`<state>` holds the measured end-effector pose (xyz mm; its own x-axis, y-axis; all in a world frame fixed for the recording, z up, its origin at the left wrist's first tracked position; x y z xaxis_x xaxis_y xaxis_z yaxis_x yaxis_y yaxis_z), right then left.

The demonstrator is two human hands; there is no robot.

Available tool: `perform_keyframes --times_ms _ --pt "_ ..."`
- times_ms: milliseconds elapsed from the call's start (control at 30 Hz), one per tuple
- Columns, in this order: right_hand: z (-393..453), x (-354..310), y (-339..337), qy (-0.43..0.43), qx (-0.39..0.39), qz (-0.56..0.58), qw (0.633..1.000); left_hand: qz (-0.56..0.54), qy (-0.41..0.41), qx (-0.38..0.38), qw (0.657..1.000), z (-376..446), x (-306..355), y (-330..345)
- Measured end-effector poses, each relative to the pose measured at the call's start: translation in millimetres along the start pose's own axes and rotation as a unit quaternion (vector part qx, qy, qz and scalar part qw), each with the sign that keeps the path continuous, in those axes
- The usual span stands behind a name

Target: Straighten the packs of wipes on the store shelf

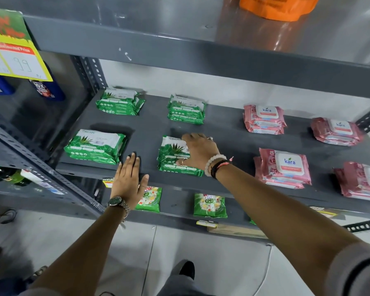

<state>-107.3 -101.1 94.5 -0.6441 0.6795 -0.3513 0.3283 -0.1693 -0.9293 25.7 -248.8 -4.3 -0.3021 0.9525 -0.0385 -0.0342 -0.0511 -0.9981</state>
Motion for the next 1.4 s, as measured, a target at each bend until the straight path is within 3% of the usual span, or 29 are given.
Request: perform_keyframes --times_ms 333,467,600,700,867,1400 --pt "-12 1 4 -0.001 0.029 -0.013 1.0 0.015 0.004 -0.022 1.0 3 -2 4" --pt "-22 20 -8 0.0 0.049 0.061 0.997 -0.044 -0.015 0.038 0.998 11 13 -22" --pt "-60 81 -40 0.057 0.141 0.08 0.985 -0.086 0.088 0.098 0.988 25 79 -69" --pt "-99 146 -56 0.141 0.18 0.07 0.971 -0.049 0.164 0.104 0.98 36 124 -79" --pt "-139 207 -50 0.192 0.146 0.047 0.969 0.005 0.161 0.08 0.984 51 145 -67" --pt "-136 217 -41 0.178 0.125 0.053 0.974 0.008 0.141 0.067 0.988 50 145 -59"
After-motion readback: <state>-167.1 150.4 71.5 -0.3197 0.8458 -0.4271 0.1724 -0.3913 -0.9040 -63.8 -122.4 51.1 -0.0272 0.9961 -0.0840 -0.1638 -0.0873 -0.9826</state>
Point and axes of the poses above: each hand's wrist, its own z-axis towards the middle knuckle, its own y-axis out of the palm, x = y × z, the point moved 8 cm from there along z, towards the middle knuckle, and after that the axes turned 15 degrees about z, right-handed, at the moved point
